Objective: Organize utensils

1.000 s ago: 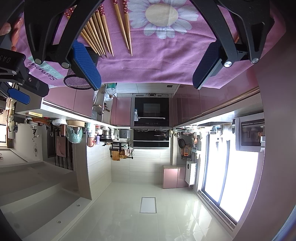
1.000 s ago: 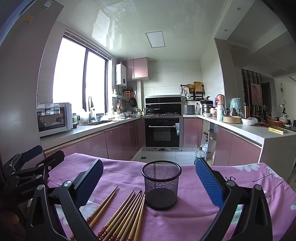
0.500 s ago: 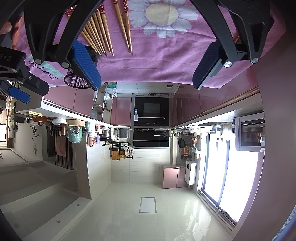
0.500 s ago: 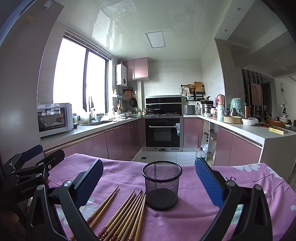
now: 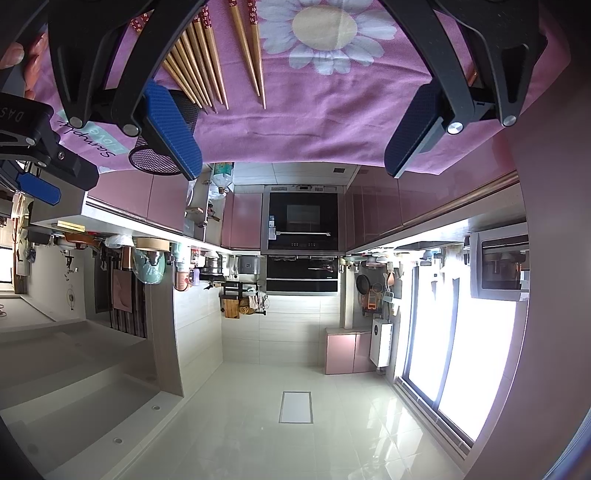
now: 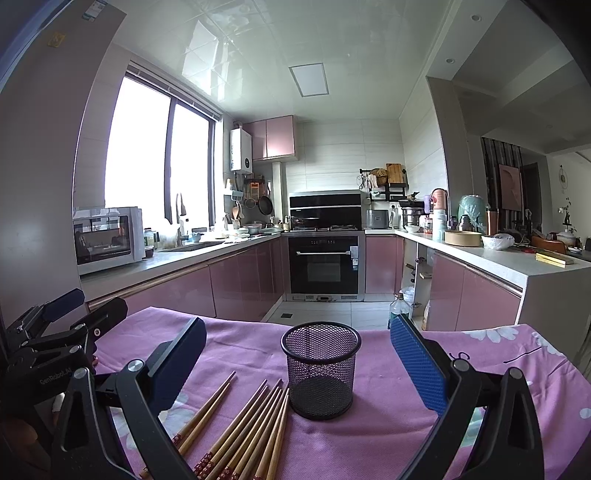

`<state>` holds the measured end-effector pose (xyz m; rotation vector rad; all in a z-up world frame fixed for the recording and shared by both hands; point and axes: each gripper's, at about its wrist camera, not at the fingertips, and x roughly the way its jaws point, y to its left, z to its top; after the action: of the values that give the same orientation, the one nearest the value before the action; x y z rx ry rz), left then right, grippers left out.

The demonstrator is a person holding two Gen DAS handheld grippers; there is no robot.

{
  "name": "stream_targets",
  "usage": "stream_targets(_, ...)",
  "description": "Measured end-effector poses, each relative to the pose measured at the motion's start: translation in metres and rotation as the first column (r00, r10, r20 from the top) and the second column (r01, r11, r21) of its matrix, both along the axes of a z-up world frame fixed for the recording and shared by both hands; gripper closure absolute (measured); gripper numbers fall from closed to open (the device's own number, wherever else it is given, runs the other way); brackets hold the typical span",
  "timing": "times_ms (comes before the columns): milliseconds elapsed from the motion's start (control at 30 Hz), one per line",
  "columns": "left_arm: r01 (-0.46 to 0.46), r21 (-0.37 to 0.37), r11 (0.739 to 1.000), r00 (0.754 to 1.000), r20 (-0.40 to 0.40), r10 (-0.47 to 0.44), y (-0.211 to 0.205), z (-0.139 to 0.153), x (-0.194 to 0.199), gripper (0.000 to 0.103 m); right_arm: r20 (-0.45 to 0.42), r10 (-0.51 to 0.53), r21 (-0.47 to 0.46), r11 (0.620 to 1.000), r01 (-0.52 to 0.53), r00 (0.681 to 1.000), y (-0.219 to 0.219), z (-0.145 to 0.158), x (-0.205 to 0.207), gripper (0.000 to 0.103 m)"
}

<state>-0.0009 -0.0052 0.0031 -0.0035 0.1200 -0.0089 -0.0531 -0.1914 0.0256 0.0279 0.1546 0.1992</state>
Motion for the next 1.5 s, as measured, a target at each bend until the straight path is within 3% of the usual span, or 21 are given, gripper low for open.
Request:
stream_targets(1133,0.015,0.011,1.0,1.0,-0.016,-0.015,-0.001,-0.001,0.004,0.006,-0.012,0.001,0.005,1.0,-0.001,1.0,-0.003,-0.002,0.002,0.006)
stream_targets(1333,0.071,0.05,0.996,0.989,-0.134,-0.064,-0.002,-0.01,0.02,0.006,-0.108,0.053,0.013,0.999,-0.052,0.993,-0.007,-0.009,0.014,0.006)
stream_targets(1400,0.099,0.055,0.994,0.976,-0.202,-0.086,-0.001,-0.016,0.03,0.006,-0.18,0.081,0.007,0.997,-0.082,0.98,-0.007,-0.018,0.022,0.012)
stream_targets(1500,0.144,0.046,0.989,0.943,-0.309,-0.123,0.003,-0.027,0.045,0.015,-0.296,0.116,0.005,0.993,-0.12,0.948,-0.007,-0.032,0.038,0.02)
